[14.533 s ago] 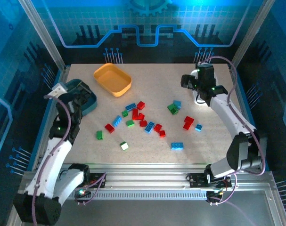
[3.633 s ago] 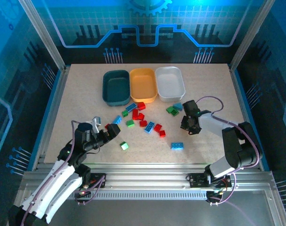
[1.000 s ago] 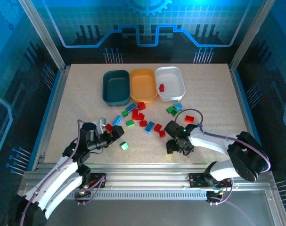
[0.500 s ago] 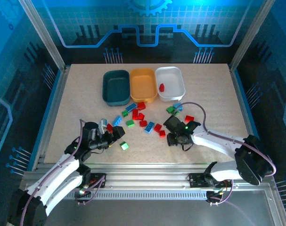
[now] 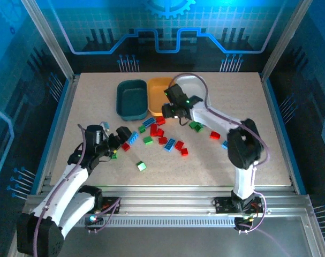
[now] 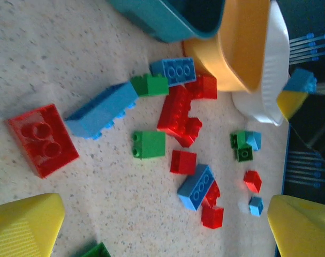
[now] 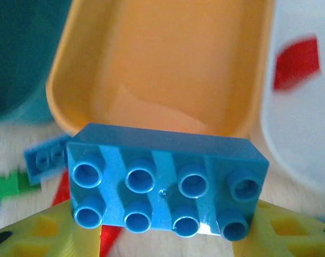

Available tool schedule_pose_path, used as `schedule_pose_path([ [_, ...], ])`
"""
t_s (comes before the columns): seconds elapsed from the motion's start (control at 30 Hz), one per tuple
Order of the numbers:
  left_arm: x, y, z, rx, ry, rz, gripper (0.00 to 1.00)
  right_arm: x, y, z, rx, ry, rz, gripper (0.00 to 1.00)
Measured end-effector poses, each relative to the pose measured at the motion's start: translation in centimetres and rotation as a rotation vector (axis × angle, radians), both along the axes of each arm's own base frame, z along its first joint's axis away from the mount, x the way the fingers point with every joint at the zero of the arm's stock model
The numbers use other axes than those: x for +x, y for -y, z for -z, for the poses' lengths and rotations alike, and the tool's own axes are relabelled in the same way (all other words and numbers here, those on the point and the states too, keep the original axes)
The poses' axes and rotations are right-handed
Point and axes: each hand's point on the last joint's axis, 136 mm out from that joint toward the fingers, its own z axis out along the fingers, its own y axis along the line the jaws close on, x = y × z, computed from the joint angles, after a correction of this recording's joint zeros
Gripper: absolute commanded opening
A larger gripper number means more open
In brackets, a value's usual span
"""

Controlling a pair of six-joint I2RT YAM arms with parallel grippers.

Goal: Sort the legos into containers by color

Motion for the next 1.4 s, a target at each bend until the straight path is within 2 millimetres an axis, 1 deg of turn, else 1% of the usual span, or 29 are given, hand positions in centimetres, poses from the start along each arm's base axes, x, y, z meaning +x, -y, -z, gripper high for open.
schedule_pose_path([
  [0.1, -0.2, -0.2, 0.7, 0.0, -0.032, 0.003, 0.99, 3.1, -1.5, 1.0, -0.002, -0.001, -0.02, 0.52],
  [0.17, -0.5, 0.0, 1.1, -0.003, -0.053, 0.017, 0.99, 4.7, -2.2, 1.5, -0.006, -0.004, -0.033, 0.57],
  [0.23, -0.7, 0.1, 1.2, -0.001, -0.06, 0.03, 0.99, 6.0, -2.5, 1.9, -0.014, -0.006, -0.04, 0.7],
  [0.27, -0.7, 0.2, 1.2, -0.003, -0.06, 0.033, 0.99, 6.4, -2.7, 1.9, -0.018, -0.007, -0.047, 0.73],
  [0.37, -0.8, 0.3, 1.2, -0.006, -0.059, 0.044, 0.99, 7.0, -2.9, 1.7, -0.022, -0.01, -0.063, 0.78],
  [0.57, -0.7, 0.3, 0.8, 0.005, -0.052, 0.057, 0.99, 6.6, -3.0, 0.0, -0.005, 0.001, -0.081, 0.79],
  [0.67, -0.6, 0.4, 0.9, 0.002, -0.062, 0.062, 0.99, 5.1, -2.4, -1.4, 0.006, 0.004, -0.088, 0.79],
  [0.7, -0.6, 0.5, 1.2, 0.004, -0.074, 0.065, 0.99, 4.2, -2.0, -1.9, 0.01, 0.006, -0.092, 0.78],
  [0.77, -0.9, 0.8, 1.7, 0.012, -0.098, 0.076, 0.97, 2.0, -1.2, -2.8, 0.016, 0.007, -0.099, 0.77],
  [0.83, -1.4, 1.8, 2.3, 0.028, -0.118, 0.105, 0.93, -0.9, -0.3, -3.4, 0.025, 0.005, -0.106, 0.77],
  [0.87, -1.8, 2.5, 2.6, 0.037, -0.127, 0.121, 0.91, -2.1, 0.1, -3.3, 0.03, 0.002, -0.109, 0.76],
  [0.93, -2.9, 4.3, 3.7, 0.072, -0.163, 0.177, 0.87, -5.0, 1.0, -2.4, 0.034, -0.02, -0.115, 0.76],
  [1.0, -4.0, 5.4, 4.9, 0.11, -0.213, 0.202, 0.85, -7.3, 2.5, -0.6, 0.018, -0.058, -0.106, 0.77],
  [1.1, -5.6, 5.4, 6.8, 0.182, -0.294, 0.186, 0.86, -10.2, 4.8, 1.9, -0.018, -0.118, -0.092, 0.77],
  [1.13, -6.0, 5.2, 7.1, 0.198, -0.314, 0.171, 0.86, -11.1, 5.4, 2.4, -0.025, -0.131, -0.09, 0.77],
  [1.2, -6.7, 4.9, 7.7, 0.218, -0.344, 0.14, 0.87, -12.2, 6.2, 2.5, -0.027, -0.134, -0.088, 0.78],
  [1.23, -7.0, 5.0, 8.1, 0.22, -0.36, 0.124, 0.88, -12.5, 6.6, 2.1, -0.021, -0.125, -0.086, 0.78],
  [1.33, -8.6, 5.4, 9.9, 0.235, -0.425, 0.107, 0.94, -12.9, 7.3, 0.8, 0.006, -0.086, -0.077, 0.78],
  [1.4, -9.3, 5.7, 10.9, 0.257, -0.464, 0.102, 0.97, -12.7, 7.6, 0.1, 0.022, -0.063, -0.069, 0.78],
])
